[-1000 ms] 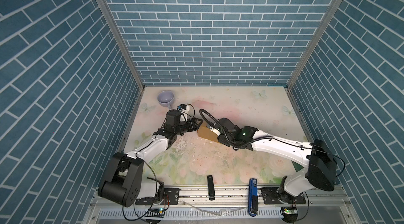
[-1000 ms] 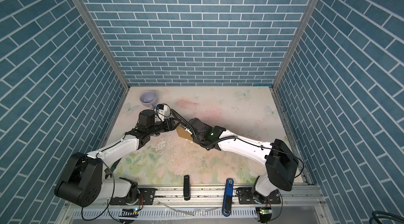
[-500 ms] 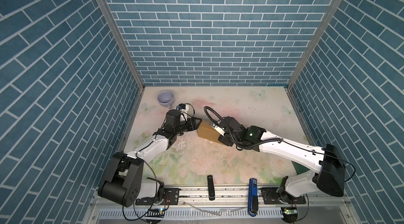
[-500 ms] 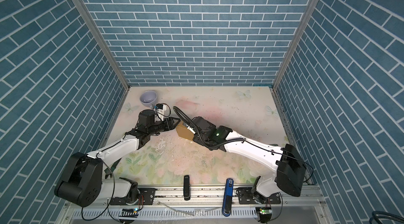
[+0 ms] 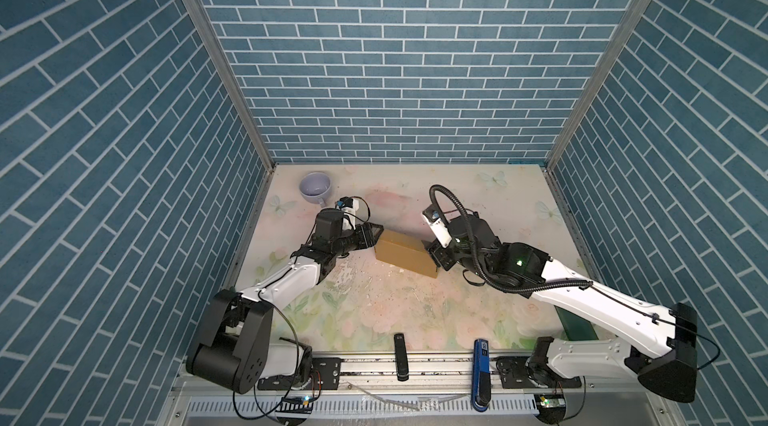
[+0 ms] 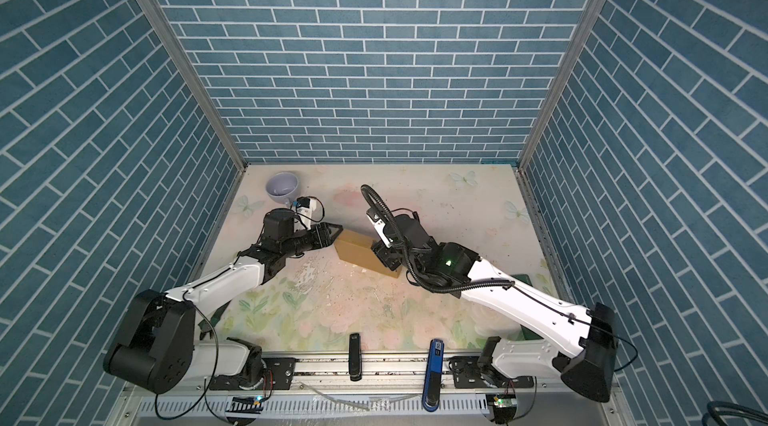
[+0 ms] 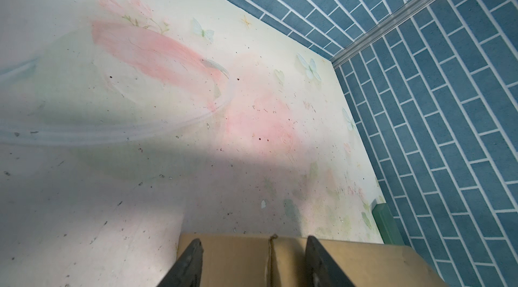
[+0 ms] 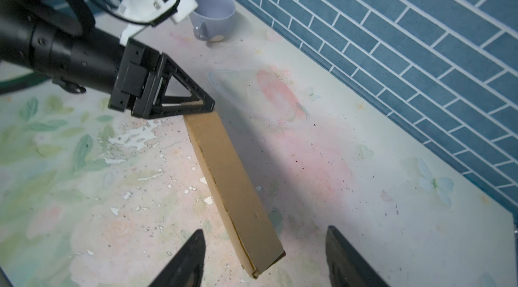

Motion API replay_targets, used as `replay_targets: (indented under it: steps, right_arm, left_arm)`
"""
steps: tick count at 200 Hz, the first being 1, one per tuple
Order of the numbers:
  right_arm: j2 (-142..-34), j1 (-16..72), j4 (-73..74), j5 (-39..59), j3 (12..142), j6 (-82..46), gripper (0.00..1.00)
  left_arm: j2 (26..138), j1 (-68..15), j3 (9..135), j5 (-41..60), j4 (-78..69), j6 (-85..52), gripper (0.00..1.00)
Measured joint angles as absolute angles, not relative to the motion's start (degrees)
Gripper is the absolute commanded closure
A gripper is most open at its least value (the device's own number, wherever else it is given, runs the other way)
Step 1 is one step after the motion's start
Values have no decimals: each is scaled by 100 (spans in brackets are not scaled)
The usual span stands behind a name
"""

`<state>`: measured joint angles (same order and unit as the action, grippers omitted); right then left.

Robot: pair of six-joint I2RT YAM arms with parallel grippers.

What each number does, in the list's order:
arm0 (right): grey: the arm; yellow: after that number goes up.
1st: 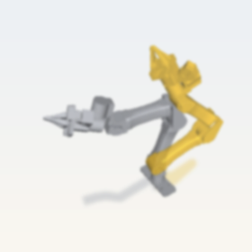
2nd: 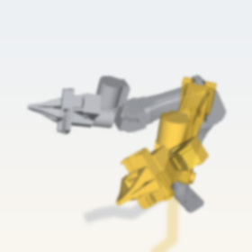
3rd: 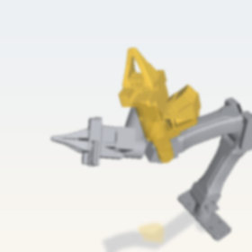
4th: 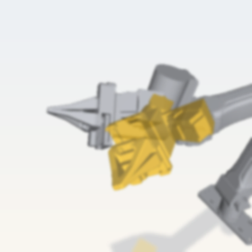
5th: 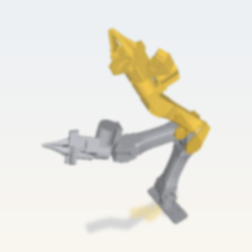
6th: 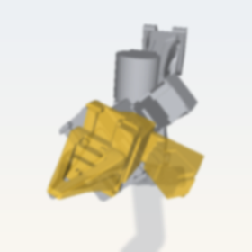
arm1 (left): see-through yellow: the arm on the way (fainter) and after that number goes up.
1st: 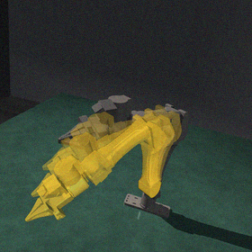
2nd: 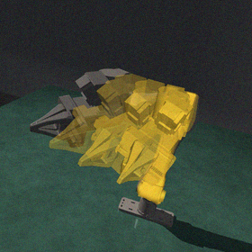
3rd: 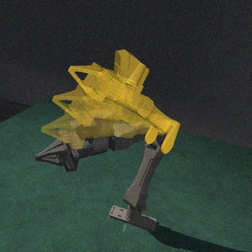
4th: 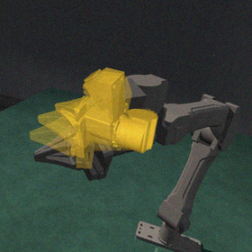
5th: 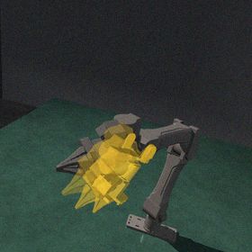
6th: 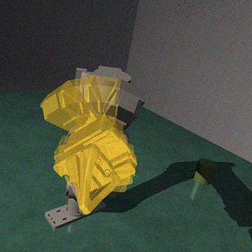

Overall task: Fold the paper box
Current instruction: 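Withdraw the right gripper from the box toward its own side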

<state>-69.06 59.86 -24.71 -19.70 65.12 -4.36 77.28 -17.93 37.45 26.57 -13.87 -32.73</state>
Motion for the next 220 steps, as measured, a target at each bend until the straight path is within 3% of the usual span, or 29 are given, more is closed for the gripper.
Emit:
replay_targets:
  steps: [60, 110, 220]
  right_arm:
    - [-6755, 5782, -2705, -2176, 6508, -2932, 43]
    - [-6632, 5647, -2871, -2263, 6001, -4799, 44]
    - [-6340, 5347, -1693, -1732, 4545, -6608, 45]
  left_arm:
    - [7762, -1848, 3760, 2611, -1409, -3271, 41]
    - [7758, -1918, 3800, 2447, -1358, -3258, 41]
    - [7719, -2075, 3833, 2099, -1269, -3238, 41]
